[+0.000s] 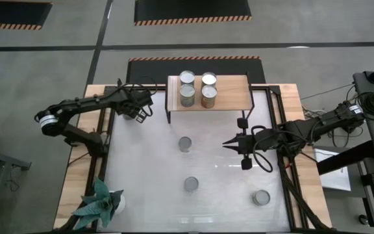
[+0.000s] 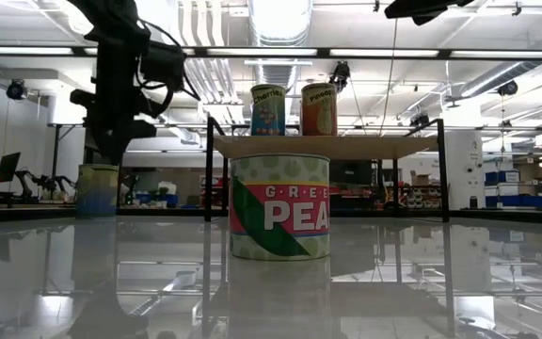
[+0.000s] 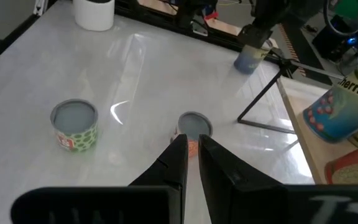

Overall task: Pick and place cans onto a shelf
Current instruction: Put the canned peas on the shelf

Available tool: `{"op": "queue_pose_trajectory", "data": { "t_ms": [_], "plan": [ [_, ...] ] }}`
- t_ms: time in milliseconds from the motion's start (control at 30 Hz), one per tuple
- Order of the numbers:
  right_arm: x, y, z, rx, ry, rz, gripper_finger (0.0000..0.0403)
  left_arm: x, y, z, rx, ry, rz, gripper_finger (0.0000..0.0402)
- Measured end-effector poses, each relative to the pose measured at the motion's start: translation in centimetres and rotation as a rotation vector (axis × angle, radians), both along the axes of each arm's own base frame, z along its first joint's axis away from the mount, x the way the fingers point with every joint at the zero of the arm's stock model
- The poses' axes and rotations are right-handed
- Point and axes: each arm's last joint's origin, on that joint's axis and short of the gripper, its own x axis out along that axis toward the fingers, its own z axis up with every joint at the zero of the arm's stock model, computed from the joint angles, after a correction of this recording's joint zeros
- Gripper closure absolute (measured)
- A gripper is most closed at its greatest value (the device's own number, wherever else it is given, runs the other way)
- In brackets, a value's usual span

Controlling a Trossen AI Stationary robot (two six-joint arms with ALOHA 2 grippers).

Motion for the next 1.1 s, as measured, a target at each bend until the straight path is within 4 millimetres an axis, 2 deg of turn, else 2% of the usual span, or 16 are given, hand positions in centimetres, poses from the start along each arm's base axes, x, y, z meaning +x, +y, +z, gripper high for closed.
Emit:
{"op": "queue_pose_trajectory", "data": {
  "t_ms": [300, 733, 933, 1100],
  "plan": [
    [0.0, 0.0, -0.1, 0.000, 0.003, -0.001, 0.0374, 0.5, 0.5, -1.0, 0.015, 0.048, 0.007, 0.0293],
    [0.0, 0.0, -0.1, 0.011, 0.008, -0.007, 0.0374, 1.0, 0.8, -2.0, 0.000, 0.086, 0.008, 0.0394],
    [0.0, 0.0, -0.1, 0.015, 0.008, -0.009, 0.0374, 1.0, 0.7, -1.7, 0.000, 0.070, 0.004, 0.0400],
    [0.0, 0.0, -0.1, 0.015, 0.009, -0.009, 0.0374, 0.8, -0.2, -0.8, 0.017, 0.040, -0.020, 0.0401]
  ]
}}
